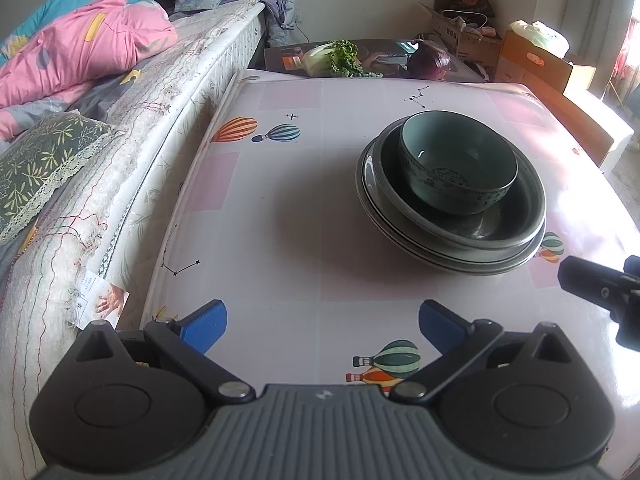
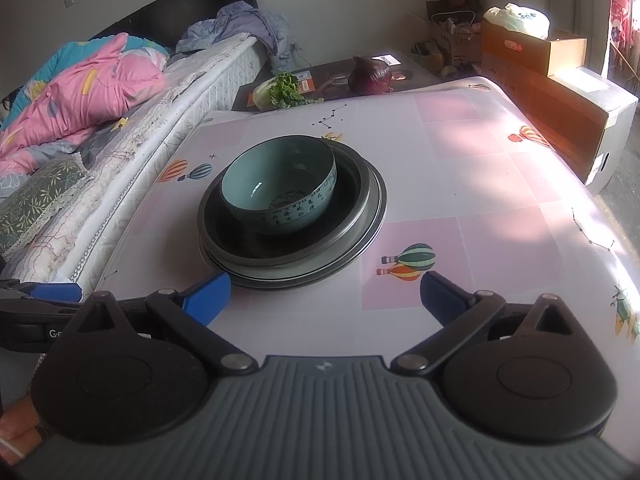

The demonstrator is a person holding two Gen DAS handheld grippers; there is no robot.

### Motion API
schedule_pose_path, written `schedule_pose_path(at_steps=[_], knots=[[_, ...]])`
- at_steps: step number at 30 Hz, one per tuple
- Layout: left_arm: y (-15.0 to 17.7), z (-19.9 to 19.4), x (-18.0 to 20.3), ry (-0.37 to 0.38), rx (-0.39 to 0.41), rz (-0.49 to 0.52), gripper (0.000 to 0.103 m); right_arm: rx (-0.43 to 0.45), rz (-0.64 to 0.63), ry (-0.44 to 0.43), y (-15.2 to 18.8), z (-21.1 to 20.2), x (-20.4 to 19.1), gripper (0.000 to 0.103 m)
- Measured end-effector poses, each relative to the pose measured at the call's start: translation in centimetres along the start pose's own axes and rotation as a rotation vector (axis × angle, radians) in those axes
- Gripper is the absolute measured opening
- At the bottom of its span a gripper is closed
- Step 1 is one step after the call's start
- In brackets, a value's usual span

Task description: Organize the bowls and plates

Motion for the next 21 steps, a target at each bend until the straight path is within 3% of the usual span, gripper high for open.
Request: schedule_pose_path(at_steps=[21], knots=[[-0.1, 0.0, -0.1, -0.002, -0.014, -0.006, 0.103, -0.036, 0.017, -0.003, 1.0, 0.6, 0.1, 0.102]])
Point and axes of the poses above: each gripper's, at about its wrist camera, not at the fingertips, and z roughly the way its jaws point, x to its right, y to its underside, the point moved 6 cm from there along z, roughly the way its jaws point, and after that the axes turned 12 degrees about -y, right-handed, at the moved point
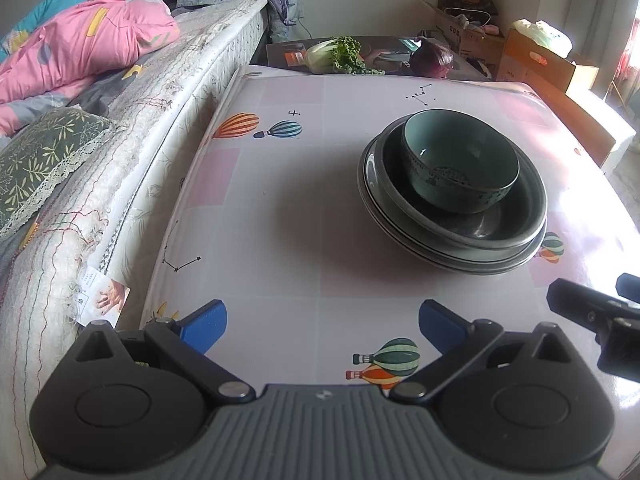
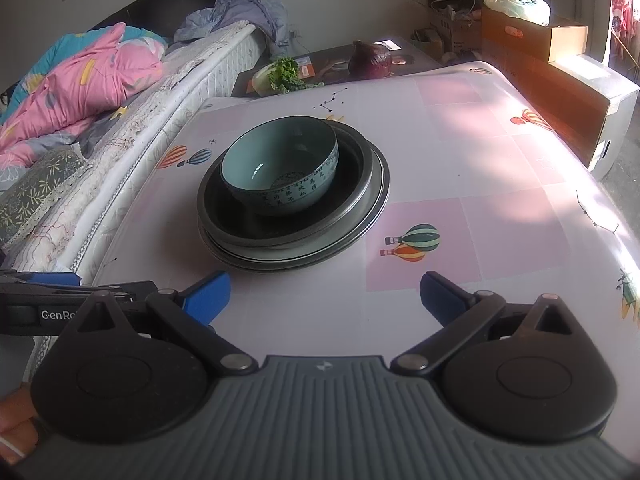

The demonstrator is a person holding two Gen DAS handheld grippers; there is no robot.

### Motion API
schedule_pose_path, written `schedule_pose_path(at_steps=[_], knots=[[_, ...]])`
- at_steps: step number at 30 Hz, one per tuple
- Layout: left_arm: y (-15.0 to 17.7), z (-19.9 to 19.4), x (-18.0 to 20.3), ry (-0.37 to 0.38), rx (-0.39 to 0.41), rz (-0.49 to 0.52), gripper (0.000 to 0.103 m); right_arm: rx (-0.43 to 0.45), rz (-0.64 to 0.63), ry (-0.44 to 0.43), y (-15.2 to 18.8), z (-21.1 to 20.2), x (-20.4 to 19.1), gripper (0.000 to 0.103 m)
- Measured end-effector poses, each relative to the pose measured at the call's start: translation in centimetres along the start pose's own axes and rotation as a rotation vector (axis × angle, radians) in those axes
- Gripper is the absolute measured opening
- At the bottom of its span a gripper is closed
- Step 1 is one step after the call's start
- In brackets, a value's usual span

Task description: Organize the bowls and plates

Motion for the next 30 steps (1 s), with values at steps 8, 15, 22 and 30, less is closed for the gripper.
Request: schedule_pose_path(at_steps=[8, 15, 22, 30], knots=[[-0.06, -0.08, 0.03, 0.001, -0.001, 0.001, 0.103, -0.005, -0.003, -0.002, -0.01, 0.06, -0.08, 0.102], [-0.04, -0.12, 0.05, 0.001, 0.000, 0.002, 0.103, -0.005, -0.004, -0.002, -0.05, 0.05, -0.14, 0.102], [-0.08, -0.11, 0.02, 0.001, 0.000, 0.002, 0.103, -0.006, -0.006, -0.003, -0.08, 0.05, -0.24, 0.102], [0.19, 0.05, 0.08, 0.001, -0.005, 0.006, 0.103, -0.008, -0.003, -0.003, -0.01, 0.02, -0.31, 0.102]])
Point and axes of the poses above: each gripper's, at about its wrist camera, not at the fingertips, and z roughly the way its jaws point, x to its right, y to its underside, the point moved 6 cm from there along z, roughly the way its jaws point, and after that the axes turned 12 degrees about -y, right-handed, at the moved point
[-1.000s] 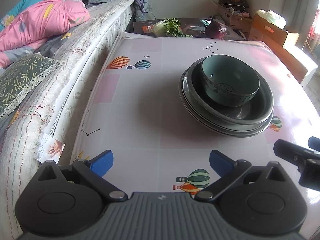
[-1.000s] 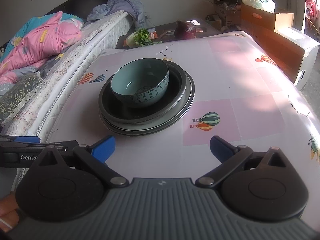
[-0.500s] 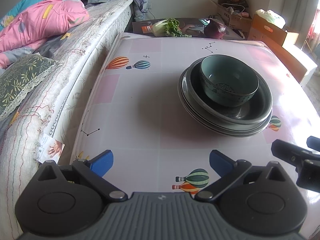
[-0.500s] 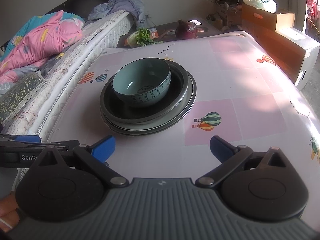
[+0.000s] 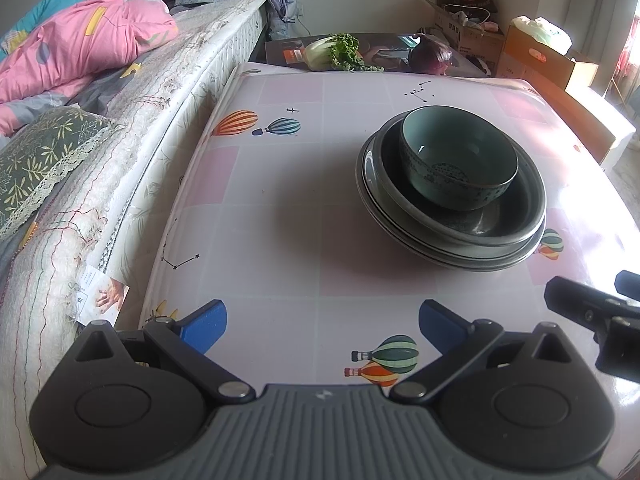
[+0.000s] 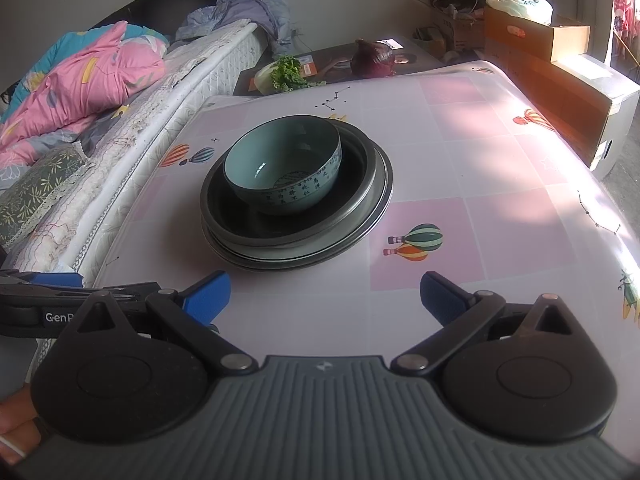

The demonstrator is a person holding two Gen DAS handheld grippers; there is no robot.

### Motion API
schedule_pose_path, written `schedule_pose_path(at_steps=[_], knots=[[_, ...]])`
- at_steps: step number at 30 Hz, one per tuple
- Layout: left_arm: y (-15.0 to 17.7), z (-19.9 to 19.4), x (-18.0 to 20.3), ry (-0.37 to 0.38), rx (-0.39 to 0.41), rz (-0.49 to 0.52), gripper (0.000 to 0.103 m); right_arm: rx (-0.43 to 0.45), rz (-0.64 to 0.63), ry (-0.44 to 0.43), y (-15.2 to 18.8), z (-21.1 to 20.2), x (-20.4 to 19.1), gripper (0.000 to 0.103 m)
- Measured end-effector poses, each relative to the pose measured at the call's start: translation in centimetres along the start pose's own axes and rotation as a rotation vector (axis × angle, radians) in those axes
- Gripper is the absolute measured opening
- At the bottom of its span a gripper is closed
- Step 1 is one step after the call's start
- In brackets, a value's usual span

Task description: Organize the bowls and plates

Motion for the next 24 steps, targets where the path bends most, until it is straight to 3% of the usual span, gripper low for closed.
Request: schedule_pose_path(at_steps=[24], knots=[[0.09, 0.23, -0.07, -0.004, -0.011, 0.001, 0.103, -0.003, 0.006, -0.004, 0.21, 0.13, 0.12, 0.102]])
Point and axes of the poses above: each gripper's, at about its wrist camera, not at the fingertips, and z roughly the way its jaws point, x to its right, y to its underside, the point moved 6 cm from there along z, roughly the way its jaws point, and after that the axes turned 12 degrees about -y, right-handed, at the moved point
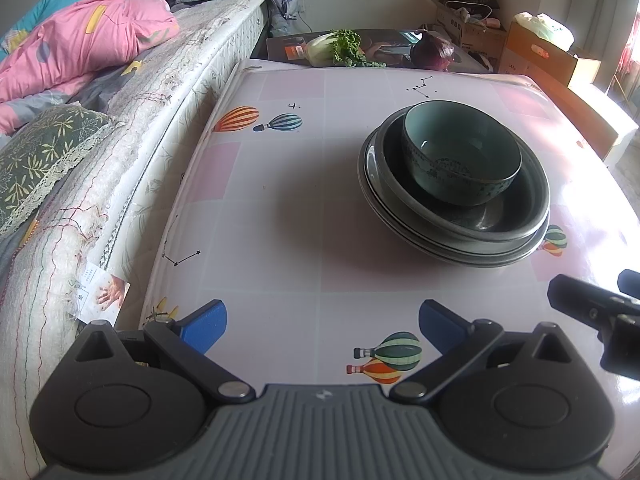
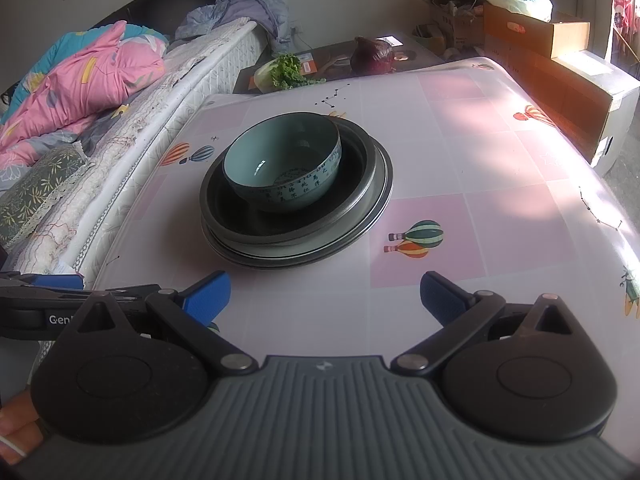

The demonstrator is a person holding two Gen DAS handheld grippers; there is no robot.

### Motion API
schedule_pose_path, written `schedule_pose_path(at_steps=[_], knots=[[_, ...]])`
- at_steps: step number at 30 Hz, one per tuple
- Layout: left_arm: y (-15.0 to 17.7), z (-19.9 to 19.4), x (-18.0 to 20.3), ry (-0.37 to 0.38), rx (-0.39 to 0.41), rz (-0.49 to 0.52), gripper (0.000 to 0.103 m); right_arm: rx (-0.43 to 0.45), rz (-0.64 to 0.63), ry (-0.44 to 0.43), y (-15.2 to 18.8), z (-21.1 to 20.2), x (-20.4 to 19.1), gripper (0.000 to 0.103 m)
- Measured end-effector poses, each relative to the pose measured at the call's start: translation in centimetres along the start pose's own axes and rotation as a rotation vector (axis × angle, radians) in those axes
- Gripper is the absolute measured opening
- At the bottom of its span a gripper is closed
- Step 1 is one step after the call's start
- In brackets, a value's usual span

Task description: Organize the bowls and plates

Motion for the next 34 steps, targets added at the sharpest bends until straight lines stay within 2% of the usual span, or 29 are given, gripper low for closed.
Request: schedule_pose_path(at_steps=[34], knots=[[0.05, 0.07, -0.32, -0.005, -0.006, -0.002, 0.103, -0.002, 0.000, -0.002, 0.09, 0.11, -0.08, 0.102]])
Point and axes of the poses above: each gripper's, at about its wrist camera, not at the fingertips, and z roughly the way its jaws point, x to its right, y to its underside, the point moved 6 cm from there along z, roughly the way its jaws point, and after that the axes turned 12 degrees about -y, right-handed, at the moved point
